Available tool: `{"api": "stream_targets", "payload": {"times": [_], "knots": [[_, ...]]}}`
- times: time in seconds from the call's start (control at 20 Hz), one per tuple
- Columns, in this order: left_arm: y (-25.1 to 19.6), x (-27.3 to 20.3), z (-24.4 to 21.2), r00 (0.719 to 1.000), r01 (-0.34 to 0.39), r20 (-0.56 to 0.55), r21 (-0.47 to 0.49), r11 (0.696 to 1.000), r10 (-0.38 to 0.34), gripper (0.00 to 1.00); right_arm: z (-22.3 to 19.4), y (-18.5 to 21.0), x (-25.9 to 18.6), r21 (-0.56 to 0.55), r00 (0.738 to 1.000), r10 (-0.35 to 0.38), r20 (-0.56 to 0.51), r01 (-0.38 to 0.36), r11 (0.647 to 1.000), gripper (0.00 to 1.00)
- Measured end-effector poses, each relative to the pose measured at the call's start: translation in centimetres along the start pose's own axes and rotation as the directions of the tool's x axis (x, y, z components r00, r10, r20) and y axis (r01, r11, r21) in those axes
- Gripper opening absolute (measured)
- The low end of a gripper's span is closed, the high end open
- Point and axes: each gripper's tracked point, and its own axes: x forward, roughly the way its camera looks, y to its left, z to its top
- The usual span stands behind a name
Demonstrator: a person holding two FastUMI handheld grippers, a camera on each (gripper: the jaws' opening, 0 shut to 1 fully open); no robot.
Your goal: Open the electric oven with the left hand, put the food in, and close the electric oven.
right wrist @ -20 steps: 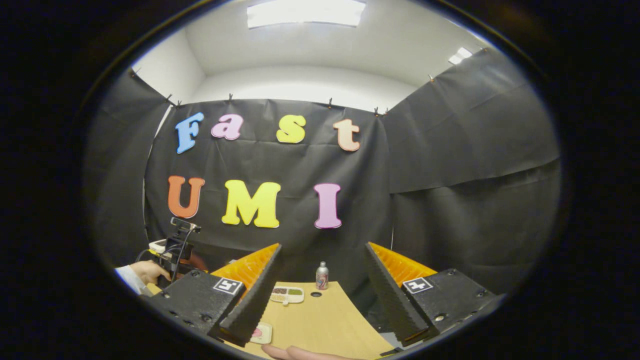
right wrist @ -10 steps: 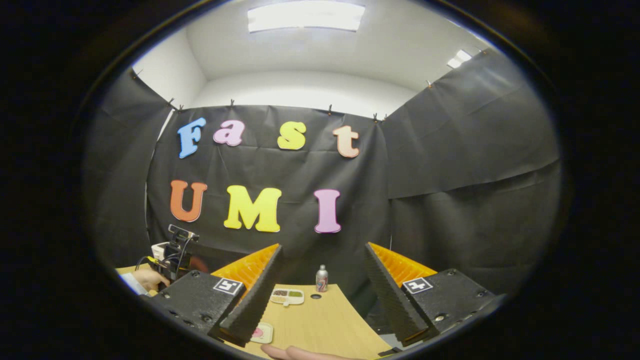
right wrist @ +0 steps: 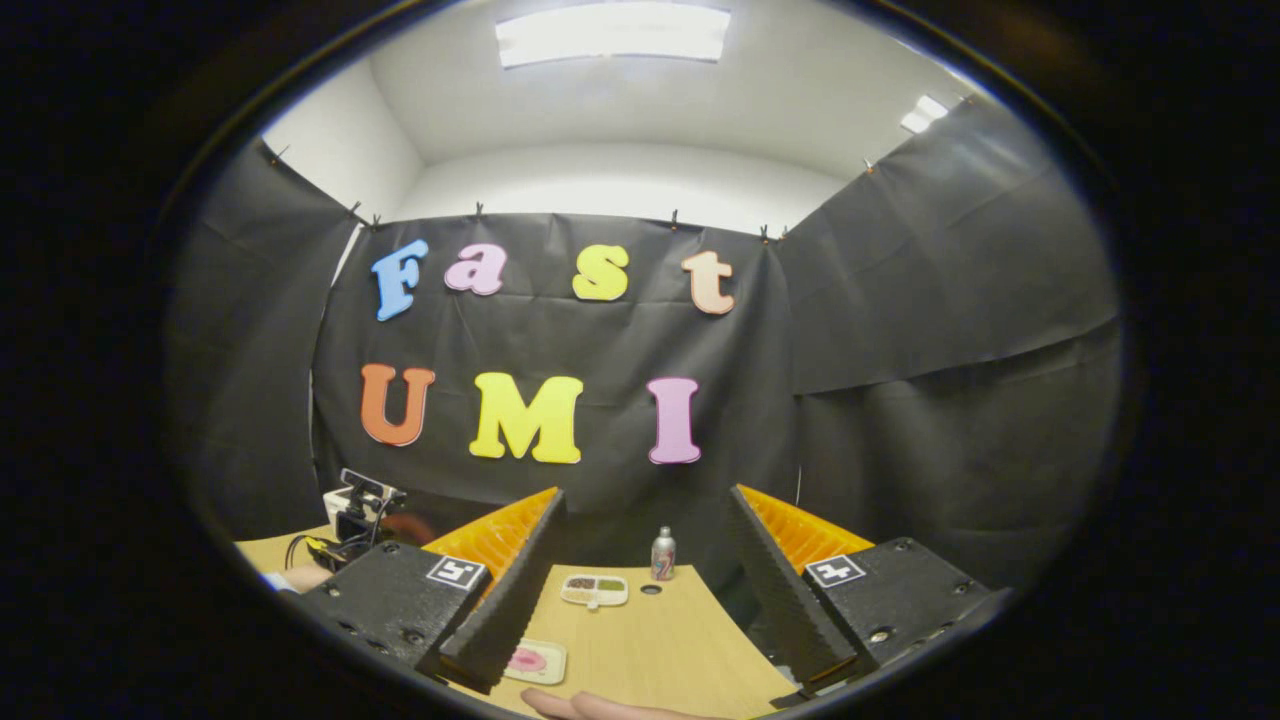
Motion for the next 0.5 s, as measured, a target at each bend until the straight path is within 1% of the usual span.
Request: {"api": "stream_targets", "payload": {"times": [0.05, 0.1, 0.15, 0.2, 0.25, 0.3, 0.35, 0.4, 0.5], "knots": [[-0.1, -0.4, -0.5, 1.0, -0.003, 0.01, 0.0, 1.0, 0.003, 0.98, -0.1, 0.2, -0.2, 0.007, 1.0, 0.007, -0.001, -0.007, 1.0, 0.98], [-0.1, -0.7, -1.1, 1.0, -0.007, 0.019, -0.002, 1.0, 0.007, 1.0, -0.3, 0.3, -0.4, 0.012, 1.0, 0.011, -0.008, -0.01, 1.0, 1.0], [-0.2, -1.1, -1.9, 0.999, -0.011, 0.031, -0.006, 1.0, 0.011, 0.98, -0.6, 0.3, -0.5, 0.021, 1.0, 0.015, -0.018, -0.015, 1.0, 0.98], [-0.2, -1.4, -2.5, 0.999, -0.014, 0.041, -0.002, 1.0, 0.014, 0.98, -0.9, 0.6, -0.6, 0.028, 0.999, 0.025, -0.03, -0.024, 0.999, 1.0], [-0.3, -1.7, -3.2, 0.999, -0.016, 0.049, -0.002, 1.0, 0.016, 0.98, -1.3, 0.7, -0.6, 0.033, 0.999, 0.031, -0.045, -0.03, 0.999, 0.98], [-0.4, -1.9, -3.9, 0.998, -0.015, 0.053, -0.008, 1.0, 0.015, 0.97, -1.5, 1.0, -0.5, 0.038, 0.998, 0.04, -0.055, -0.038, 0.999, 0.98], [-0.5, -2.1, -4.6, 0.998, -0.014, 0.055, -0.013, 1.0, 0.015, 0.97, -1.7, 1.0, -0.5, 0.042, 0.997, 0.044, -0.064, -0.042, 0.998, 1.0], [-0.5, -2.3, -5.2, 0.998, -0.015, 0.057, -0.015, 1.0, 0.015, 0.98, -1.9, 1.0, -0.4, 0.048, 0.997, 0.042, -0.07, -0.039, 0.998, 0.98], [-0.7, -2.5, -6.4, 0.998, -0.019, 0.062, -0.012, 1.0, 0.02, 0.98, -2.2, 0.5, -0.3, 0.047, 0.997, 0.027, -0.073, -0.024, 0.999, 0.98]]}}
